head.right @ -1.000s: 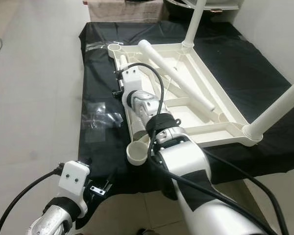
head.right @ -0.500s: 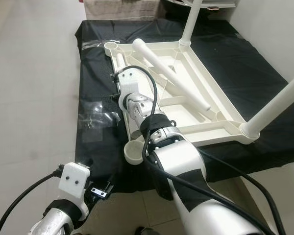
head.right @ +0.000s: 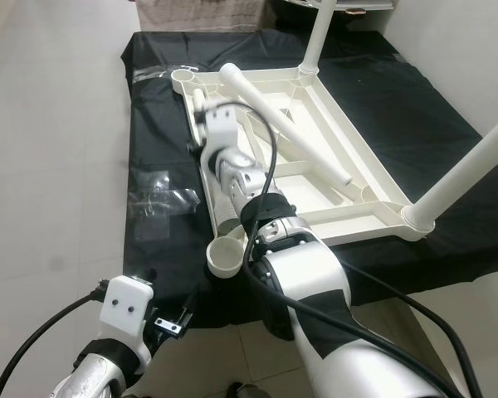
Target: Building children table
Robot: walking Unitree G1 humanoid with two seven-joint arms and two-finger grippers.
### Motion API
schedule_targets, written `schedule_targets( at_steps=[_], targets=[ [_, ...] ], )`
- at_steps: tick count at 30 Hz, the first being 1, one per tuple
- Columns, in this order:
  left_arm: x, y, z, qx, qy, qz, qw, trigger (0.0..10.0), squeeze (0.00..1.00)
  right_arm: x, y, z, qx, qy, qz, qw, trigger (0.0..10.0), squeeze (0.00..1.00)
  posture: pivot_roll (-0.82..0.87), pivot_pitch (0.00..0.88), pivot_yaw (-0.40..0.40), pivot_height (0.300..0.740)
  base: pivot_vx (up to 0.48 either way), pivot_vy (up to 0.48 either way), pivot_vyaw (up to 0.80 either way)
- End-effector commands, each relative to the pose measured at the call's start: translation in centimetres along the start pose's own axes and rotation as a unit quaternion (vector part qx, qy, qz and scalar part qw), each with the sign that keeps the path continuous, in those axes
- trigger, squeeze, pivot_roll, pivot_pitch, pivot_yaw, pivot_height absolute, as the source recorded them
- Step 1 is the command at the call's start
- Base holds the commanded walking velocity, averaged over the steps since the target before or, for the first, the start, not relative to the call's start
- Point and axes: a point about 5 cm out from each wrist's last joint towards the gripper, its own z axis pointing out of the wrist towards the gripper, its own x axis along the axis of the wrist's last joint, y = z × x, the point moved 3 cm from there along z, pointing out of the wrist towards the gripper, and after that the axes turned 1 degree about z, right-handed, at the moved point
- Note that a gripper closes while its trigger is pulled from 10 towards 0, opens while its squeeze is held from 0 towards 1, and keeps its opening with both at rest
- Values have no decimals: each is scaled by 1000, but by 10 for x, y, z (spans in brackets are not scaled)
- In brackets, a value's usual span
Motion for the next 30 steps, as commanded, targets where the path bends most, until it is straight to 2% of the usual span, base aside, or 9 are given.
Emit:
schedule_targets(
  at_steps=[1,6,8,10,12,14,16,22,30],
  targets=[
    [-2,-2,-1,11,-3,2,1000,10000,0,-6,1,-1,2,3,10,1000,10000,0,68,162,-110,740,0,0,0],
    [-2,-7,1,24,2,5,1000,10000,0,-1,4,-8,-4,52,18,998,10000,0,75,145,-106,740,0,0,0],
    [-2,-11,3,29,5,13,999,10000,0,-6,10,-33,-7,116,22,993,10000,0,79,126,-99,740,0,0,0],
    [-2,-11,3,29,5,13,999,10000,0,-6,10,-33,-7,116,22,993,10000,0,79,126,-99,740,0,0,0],
    [-2,-13,4,32,8,17,999,10000,0,-13,14,-63,-8,154,9,988,10000,0,75,123,-94,740,0,0,0],
    [-2,-13,4,32,8,17,999,10000,0,-13,14,-63,-8,154,9,988,10000,0,75,123,-94,740,0,0,0],
    [-1,-17,4,38,11,19,999,10000,0,-21,19,-89,-13,171,-24,985,10000,0,72,121,-85,740,0,0,0],
    [-2,-23,6,49,13,22,998,10000,0,-47,28,-125,-33,157,-42,986,10000,0,69,120,-76,740,0,0,0],
    [-4,-22,8,42,9,27,999,10000,0,-57,28,-140,-54,133,-35,989,10000,0,67,122,-69,740,0,324,0]
  ],
)
